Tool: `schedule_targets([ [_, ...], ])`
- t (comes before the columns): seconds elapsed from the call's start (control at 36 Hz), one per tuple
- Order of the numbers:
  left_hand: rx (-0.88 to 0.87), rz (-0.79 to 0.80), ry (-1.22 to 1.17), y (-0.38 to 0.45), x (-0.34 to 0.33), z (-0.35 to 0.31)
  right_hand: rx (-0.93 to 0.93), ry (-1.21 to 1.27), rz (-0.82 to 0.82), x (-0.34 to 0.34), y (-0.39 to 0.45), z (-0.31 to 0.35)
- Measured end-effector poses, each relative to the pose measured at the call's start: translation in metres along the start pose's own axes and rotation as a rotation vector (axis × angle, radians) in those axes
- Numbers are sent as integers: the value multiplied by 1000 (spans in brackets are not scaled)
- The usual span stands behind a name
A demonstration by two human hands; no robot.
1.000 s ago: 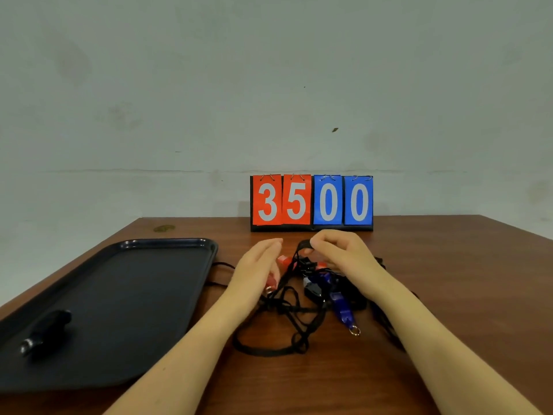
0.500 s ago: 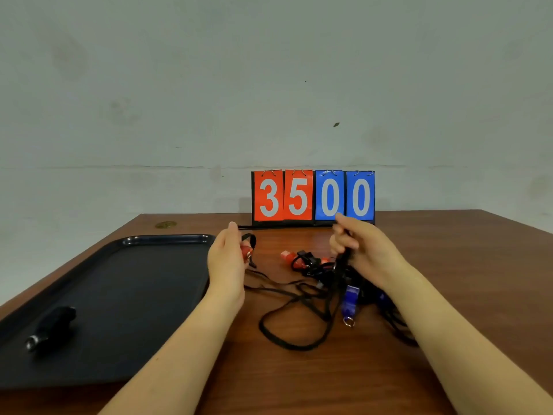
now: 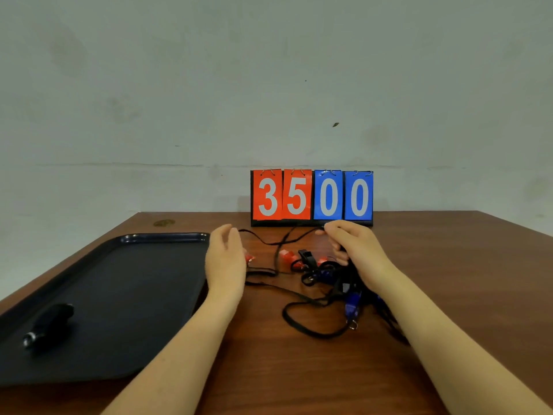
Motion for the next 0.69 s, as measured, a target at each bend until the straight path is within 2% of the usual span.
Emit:
schedule_targets([
  [0.06,-99,143,17,-7,-9,-7,32,-52,37,-3,-2,3],
  [0.17,-159,446,84,-18,-30,-3,88,-155,141,-12,-5,4],
  [0.28,-52,733,194,-35,-41,2,113,-174,184,-17,-5,5],
  [0.33,-7,814,252,-40,-44,3,101,-168,174,-17,-3,3],
  [0.39,63,860,185,-42,-48,1,97,-152,170,-16,-3,0],
  [0.44,144,817,53,-39,-49,0,115,-165,165,-15,-3,0],
  [0.53,219,615,-95,-27,-40,-3,125,-292,153,-16,-2,0],
  [0.64,119,391,-50,-13,-25,-5,125,-674,191,-22,-2,-11],
  [0.69,119,315,-70,-10,-20,-6,144,-780,202,-24,-3,-15],
])
Point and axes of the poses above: each hand's wrist, its own y-axis towards the middle knuckle, its own x-axis out of the back of the hand, z = x × y, the point moved 4 cm from there along y, towards the middle knuckle, and after that the axes turned 10 degrees about -y, right-handed, at the moved point
